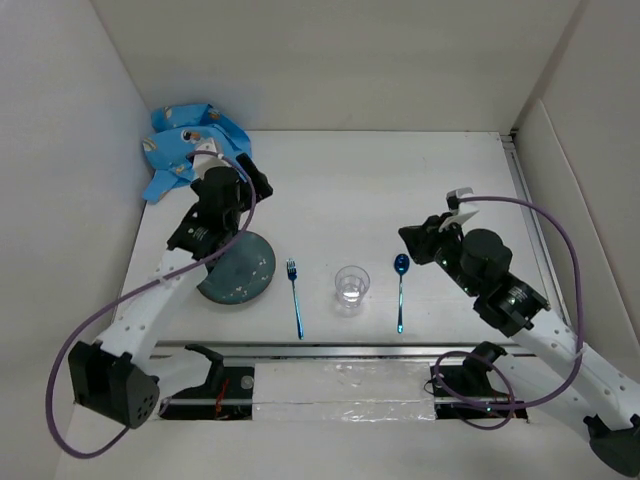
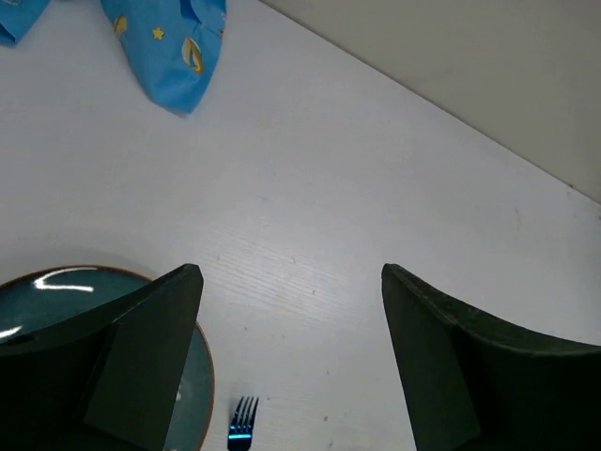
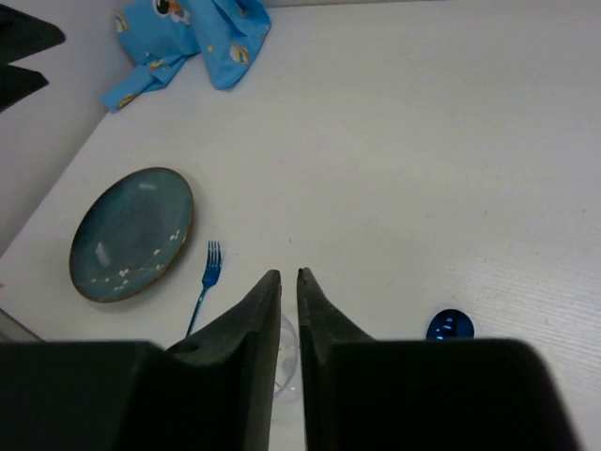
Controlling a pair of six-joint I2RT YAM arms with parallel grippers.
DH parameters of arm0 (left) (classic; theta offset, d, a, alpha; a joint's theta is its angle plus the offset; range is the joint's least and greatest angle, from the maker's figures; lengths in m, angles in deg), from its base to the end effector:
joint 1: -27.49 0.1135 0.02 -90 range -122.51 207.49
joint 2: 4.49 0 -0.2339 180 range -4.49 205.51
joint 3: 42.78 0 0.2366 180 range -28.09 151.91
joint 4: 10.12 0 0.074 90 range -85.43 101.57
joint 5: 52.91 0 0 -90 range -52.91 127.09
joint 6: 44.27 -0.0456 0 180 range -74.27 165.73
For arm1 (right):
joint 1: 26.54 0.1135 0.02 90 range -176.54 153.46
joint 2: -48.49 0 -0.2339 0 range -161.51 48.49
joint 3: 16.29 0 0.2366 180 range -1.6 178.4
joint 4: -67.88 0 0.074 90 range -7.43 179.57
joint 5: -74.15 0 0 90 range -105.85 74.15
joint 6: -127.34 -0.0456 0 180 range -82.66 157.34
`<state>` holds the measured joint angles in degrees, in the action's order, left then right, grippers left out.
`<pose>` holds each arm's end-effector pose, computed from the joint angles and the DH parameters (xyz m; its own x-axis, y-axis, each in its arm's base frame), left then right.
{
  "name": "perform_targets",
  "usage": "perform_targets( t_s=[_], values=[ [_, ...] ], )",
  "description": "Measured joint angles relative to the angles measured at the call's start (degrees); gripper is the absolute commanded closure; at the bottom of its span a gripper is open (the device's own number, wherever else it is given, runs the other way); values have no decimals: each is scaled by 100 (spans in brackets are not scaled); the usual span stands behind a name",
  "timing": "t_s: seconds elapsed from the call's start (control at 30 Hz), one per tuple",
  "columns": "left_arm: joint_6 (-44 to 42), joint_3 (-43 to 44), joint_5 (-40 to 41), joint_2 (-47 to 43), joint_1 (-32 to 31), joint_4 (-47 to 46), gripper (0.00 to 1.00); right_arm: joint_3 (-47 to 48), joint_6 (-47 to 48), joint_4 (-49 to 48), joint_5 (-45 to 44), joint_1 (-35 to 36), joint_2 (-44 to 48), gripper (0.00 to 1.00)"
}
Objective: Set the dinner table for one person
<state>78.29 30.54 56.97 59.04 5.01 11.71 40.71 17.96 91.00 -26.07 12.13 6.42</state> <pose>0.2491 -0.0863 0.3387 -0.1906 -0.4689 -0.8625 -0.0597 0.8825 -0.4666 0.1555 0.1141 0.3142 -0.2635 0.2074 -0.9421 -0.4138 0.8579 0.3046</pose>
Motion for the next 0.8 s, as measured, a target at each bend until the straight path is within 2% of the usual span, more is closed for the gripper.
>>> perform_targets(
  t_s=[0.03,0.1,0.13,0.23,0.3,0.33,0.37,0.4,0.43,0.5,0.53,0.63,0.77,0.8],
  values=[
    [37,68,-46,201,63,-50,56,-2,13,9,-9,-2,37,100],
    [116,234,-162,612,273,-229,90,11,39,9,-17,-2,87,100],
    [111,341,-262,807,415,-308,100,20,46,17,-24,-2,105,100],
    [120,793,-673,1462,1069,-531,100,28,59,15,-24,-2,142,100],
    [144,1196,-837,1993,1576,-629,83,28,61,46,-26,-2,170,100],
    [120,1473,-881,2299,1786,-577,70,28,61,68,-28,-2,195,100],
    [81,1792,-881,2636,1963,-514,65,28,61,96,-28,-2,223,99],
    [52,2124,-876,3003,2114,-437,58,26,61,122,-28,-2,254,94],
    [11,2487,-839,3357,2225,-310,49,26,63,144,-28,-2,286,86],
    [-109,3112,-772,4046,2345,-138,48,28,59,166,-35,-2,343,74],
    [-162,3366,-761,4376,2374,-35,48,26,55,175,-44,-2,358,63],
    [-321,3869,-713,5069,2398,367,48,26,52,190,-46,-2,369,49],
    [-520,4461,-756,5967,2398,715,43,26,52,219,-26,-2,289,47],
    [-566,4562,-776,6148,2396,780,39,26,50,221,-17,-2,249,47]
  ],
)
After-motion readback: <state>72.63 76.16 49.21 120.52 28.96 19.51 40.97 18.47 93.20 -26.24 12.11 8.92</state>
